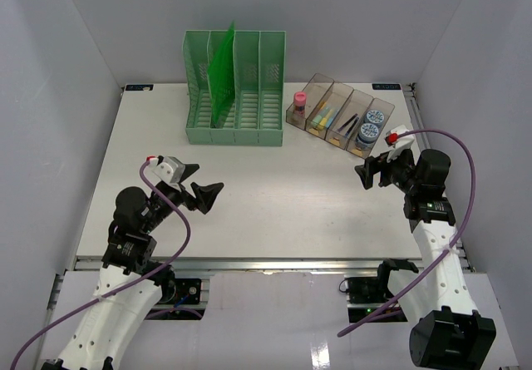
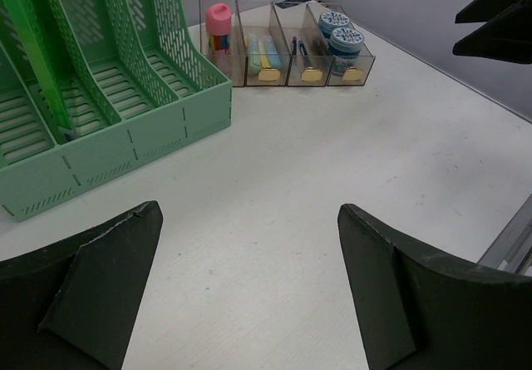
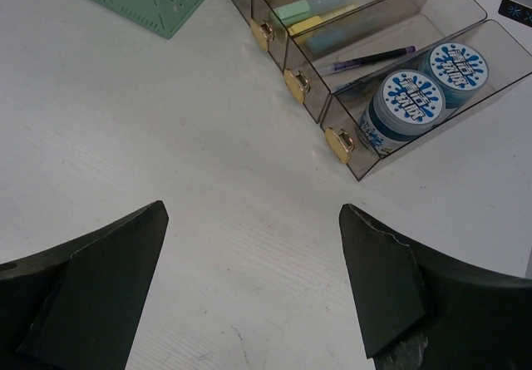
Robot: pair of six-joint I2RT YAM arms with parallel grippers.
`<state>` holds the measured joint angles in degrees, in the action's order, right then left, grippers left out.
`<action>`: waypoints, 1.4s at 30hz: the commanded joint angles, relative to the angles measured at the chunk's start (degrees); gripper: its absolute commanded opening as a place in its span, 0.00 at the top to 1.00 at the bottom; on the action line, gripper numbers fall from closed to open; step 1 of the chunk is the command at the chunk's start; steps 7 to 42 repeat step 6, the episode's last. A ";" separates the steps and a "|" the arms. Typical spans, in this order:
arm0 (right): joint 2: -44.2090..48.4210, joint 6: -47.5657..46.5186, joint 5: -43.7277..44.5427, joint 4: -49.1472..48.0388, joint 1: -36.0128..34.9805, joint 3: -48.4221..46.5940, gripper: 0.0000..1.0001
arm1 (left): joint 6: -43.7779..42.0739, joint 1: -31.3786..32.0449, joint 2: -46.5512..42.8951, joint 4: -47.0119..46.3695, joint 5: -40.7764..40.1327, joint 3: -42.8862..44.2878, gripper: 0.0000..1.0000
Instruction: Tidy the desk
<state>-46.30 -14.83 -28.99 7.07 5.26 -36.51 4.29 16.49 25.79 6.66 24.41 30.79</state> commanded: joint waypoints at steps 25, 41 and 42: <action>0.85 0.52 -1.71 -2.90 0.28 1.63 0.10 | -0.51 -0.14 -0.12 0.46 0.01 -0.11 0.02; 0.85 0.52 -1.71 -2.90 0.28 1.63 0.10 | -0.51 -0.14 -0.12 0.46 0.01 -0.11 0.02; 0.85 0.52 -1.71 -2.90 0.28 1.63 0.10 | -0.51 -0.14 -0.12 0.46 0.01 -0.11 0.02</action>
